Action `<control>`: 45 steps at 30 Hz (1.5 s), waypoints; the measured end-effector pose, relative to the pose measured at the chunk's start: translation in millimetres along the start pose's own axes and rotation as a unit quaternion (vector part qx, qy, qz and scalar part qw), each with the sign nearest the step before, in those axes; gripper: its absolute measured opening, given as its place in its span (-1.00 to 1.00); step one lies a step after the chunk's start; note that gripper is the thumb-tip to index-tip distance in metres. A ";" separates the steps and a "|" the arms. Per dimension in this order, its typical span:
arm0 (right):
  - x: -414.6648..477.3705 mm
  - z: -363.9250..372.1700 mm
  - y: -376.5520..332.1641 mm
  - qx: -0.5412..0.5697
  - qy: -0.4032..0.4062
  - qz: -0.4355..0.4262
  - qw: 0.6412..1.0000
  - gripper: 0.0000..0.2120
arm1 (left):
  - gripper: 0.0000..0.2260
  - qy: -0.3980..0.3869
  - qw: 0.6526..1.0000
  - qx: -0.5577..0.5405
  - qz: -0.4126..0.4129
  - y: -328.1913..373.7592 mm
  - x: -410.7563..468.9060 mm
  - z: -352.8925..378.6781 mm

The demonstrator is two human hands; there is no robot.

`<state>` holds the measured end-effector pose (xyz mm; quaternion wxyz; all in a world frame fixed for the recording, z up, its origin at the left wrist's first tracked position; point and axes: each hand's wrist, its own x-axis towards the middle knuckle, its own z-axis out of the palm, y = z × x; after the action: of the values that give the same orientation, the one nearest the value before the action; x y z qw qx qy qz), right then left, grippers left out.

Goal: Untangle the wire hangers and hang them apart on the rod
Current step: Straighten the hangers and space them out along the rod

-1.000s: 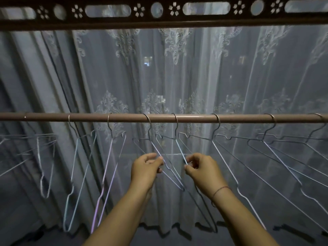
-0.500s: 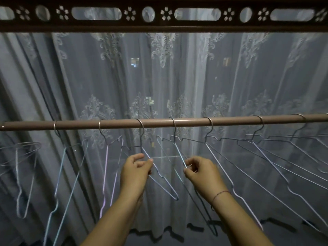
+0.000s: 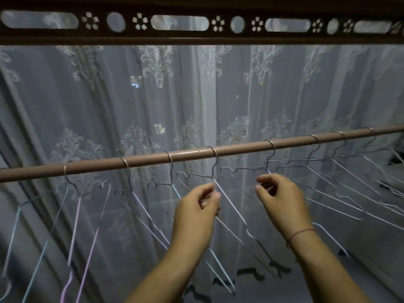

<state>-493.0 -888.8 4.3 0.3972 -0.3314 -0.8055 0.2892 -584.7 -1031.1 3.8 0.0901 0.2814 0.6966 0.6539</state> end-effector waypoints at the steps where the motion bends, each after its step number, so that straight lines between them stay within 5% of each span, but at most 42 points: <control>1: 5.6 -4.4 10.2 -0.022 0.010 0.002 1.000 -0.84 | -0.69 -0.006 1.000 0.000 -0.015 -2.1 2.1 10.2; 4: 20.6 -14.5 37.7 -0.083 0.014 0.011 0.996 -0.77 | -0.67 0.000 0.997 0.020 -0.075 -9.0 10.2 34.1; 6: 28.0 -19.1 52.0 -0.113 -0.004 0.021 0.993 -0.72 | -0.95 0.029 0.995 0.004 -0.096 -14.5 15.5 45.9; 8: 34.1 -21.3 63.3 -0.114 -0.042 0.021 0.992 -0.71 | -0.79 0.060 0.992 -0.002 -0.108 -20.4 20.6 57.1; 11: 41.5 -21.1 76.3 -0.052 -0.111 0.012 0.992 -0.78 | -0.91 0.110 0.986 -0.035 -0.122 -24.0 23.7 72.7; 14: 47.7 -21.8 85.9 -0.001 -0.155 0.008 0.988 -0.87 | -0.64 0.134 0.983 -0.024 -0.123 -25.7 24.3 88.7; 26: 57.7 -34.1 98.5 0.068 -0.177 -0.021 0.982 -0.85 | -0.61 0.167 0.980 -0.003 -0.111 -27.5 21.5 125.9; 32: 55.4 -48.7 101.9 0.064 -0.170 -0.027 0.983 -0.90 | -0.52 0.191 0.976 0.057 -0.091 -24.0 16.3 121.4; 36: 59.2 -71.9 108.0 0.058 -0.094 -0.038 0.993 -0.86 | -0.54 0.208 0.975 0.074 -0.040 -9.0 11.3 128.1; 45: 84.1 -146.6 160.4 0.012 0.009 0.001 1.000 -0.86 | -0.79 0.077 0.996 0.023 0.029 32.0 1.5 213.9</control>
<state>-361.4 -696.6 0.9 0.4078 -0.3297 -0.7982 0.2965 -471.6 -846.8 7.3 0.0108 0.2523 0.7080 0.6595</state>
